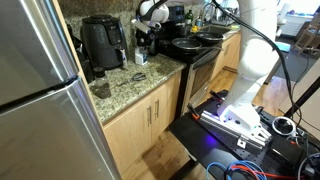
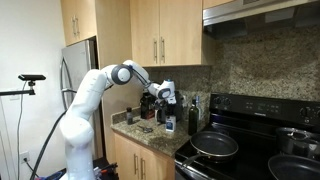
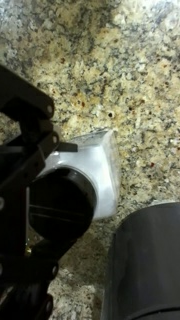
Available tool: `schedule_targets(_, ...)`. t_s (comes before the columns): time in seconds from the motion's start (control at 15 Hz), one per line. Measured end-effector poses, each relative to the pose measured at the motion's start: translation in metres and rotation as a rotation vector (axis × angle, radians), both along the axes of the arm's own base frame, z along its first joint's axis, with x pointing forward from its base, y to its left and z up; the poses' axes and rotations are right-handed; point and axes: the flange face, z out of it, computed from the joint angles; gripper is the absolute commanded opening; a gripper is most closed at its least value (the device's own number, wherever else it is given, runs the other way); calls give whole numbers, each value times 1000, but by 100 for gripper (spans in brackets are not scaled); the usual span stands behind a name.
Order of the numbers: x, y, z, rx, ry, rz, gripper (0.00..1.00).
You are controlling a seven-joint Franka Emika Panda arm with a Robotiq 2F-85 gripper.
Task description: Move the bottle to the left side of the counter
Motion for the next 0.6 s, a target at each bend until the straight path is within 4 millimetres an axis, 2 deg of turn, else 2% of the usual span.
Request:
schedule_targets(0.13, 1, 0, 5, 1, -8, -1, 39)
schedule_targets(0.6, -1, -7, 7, -13, 2, -2, 39)
